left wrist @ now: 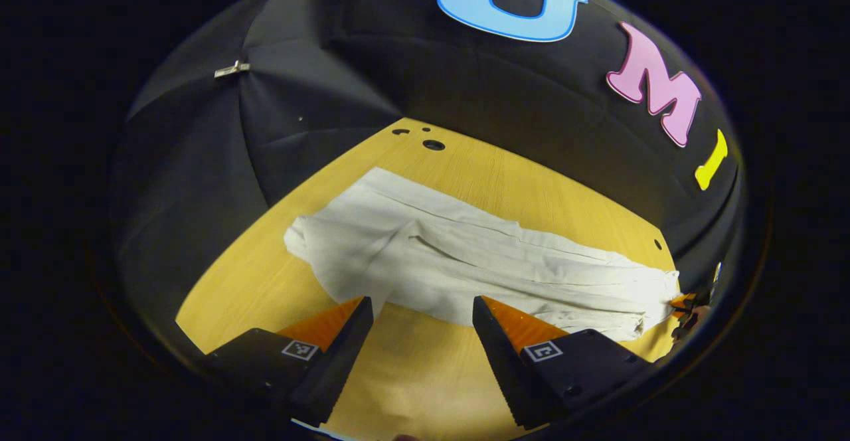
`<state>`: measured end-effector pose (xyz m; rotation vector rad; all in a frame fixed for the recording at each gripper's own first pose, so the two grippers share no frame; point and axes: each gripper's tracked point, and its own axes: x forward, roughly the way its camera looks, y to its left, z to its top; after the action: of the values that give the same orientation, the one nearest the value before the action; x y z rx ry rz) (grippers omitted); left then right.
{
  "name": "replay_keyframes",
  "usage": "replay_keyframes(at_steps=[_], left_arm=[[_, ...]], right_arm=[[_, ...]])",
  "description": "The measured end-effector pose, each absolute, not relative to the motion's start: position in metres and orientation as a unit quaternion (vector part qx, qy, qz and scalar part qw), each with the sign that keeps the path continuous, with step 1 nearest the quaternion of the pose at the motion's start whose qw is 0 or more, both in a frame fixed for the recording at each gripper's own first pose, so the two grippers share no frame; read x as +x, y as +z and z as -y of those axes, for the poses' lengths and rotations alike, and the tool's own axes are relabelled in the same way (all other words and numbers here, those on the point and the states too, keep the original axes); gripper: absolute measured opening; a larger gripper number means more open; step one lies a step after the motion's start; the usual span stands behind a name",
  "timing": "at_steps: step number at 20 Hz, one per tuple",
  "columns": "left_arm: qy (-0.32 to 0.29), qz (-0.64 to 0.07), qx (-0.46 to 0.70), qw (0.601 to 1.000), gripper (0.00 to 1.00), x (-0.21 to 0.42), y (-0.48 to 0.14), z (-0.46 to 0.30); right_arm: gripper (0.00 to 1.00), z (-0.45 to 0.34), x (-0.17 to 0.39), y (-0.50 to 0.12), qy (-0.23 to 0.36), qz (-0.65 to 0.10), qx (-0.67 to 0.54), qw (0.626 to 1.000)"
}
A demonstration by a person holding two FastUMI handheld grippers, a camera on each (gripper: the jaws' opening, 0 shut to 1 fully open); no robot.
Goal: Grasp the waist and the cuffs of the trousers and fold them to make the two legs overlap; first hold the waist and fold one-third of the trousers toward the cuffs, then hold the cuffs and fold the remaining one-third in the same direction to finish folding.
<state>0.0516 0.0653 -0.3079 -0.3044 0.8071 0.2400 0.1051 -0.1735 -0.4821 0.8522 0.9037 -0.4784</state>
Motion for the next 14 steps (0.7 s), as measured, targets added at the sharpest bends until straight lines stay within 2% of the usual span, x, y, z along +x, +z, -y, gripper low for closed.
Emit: replay_keyframes(at_steps=[1, 2, 3, 10, 14], left_arm=[[0.117, -0.395, -0.168, 0.896, 0.96, 0.05, -0.311, -0.058], [0.119, -0.4, -0.186, 0.89, 1.0, 0.05, -0.318, -0.051], [0.125, -0.402, -0.198, 0.885, 0.96, 0.052, -0.324, -0.05], [0.199, -0.404, -0.24, 0.86, 0.96, 0.078, -0.362, -0.085], [0.211, -0.386, -0.26, 0.86, 0.97, 0.104, -0.36, -0.094]], right_arm=[[0.1, 0.175, 0.105, -0.477, -0.221, -0.417, 0.406, 0.783], [0.1, 0.178, 0.107, -0.476, -0.218, -0.41, 0.409, 0.786], [0.1, 0.18, 0.106, -0.472, -0.213, -0.405, 0.408, 0.79], [0.1, 0.191, 0.104, -0.457, -0.22, -0.38, 0.403, 0.803], [0.1, 0.19, 0.105, -0.456, -0.212, -0.383, 0.394, 0.808]])
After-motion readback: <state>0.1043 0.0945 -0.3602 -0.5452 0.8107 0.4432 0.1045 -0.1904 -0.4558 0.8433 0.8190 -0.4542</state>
